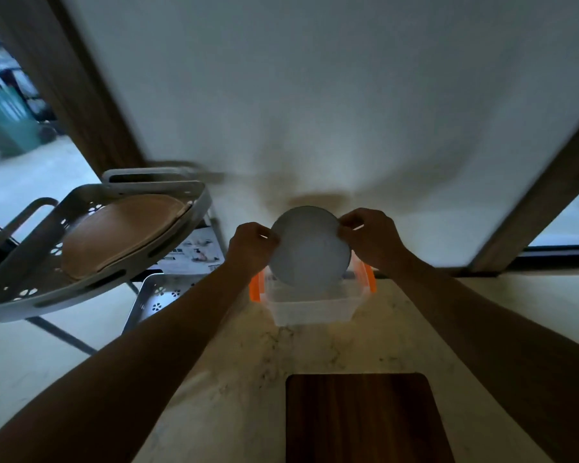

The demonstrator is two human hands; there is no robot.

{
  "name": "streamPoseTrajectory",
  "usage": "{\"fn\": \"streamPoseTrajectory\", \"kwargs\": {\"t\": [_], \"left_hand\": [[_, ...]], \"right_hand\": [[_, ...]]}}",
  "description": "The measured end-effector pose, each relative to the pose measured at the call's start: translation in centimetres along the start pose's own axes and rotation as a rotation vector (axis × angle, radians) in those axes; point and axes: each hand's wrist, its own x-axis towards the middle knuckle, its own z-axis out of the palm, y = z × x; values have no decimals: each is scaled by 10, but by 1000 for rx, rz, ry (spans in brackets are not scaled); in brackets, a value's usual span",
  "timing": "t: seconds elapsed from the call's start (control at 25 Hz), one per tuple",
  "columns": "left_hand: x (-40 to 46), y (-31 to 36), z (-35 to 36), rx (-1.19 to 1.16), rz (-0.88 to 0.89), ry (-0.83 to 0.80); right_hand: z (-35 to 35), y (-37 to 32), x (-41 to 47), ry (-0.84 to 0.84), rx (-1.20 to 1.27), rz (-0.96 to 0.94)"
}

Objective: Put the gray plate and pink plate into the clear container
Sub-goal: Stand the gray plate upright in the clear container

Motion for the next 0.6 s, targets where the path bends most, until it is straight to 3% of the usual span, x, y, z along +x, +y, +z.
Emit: {"fn": "streamPoseTrajectory", "kwargs": {"t": [0.2,0.36,0.6], "left_hand": [[25,-23,16,214,113,33],[36,-51,31,484,323,43],[48,-68,44,717,353,85]], "right_hand": [[17,26,20,11,-46,-111],[33,52,25,3,-113,-144],[50,77,26,-7,-135,-108]]}}
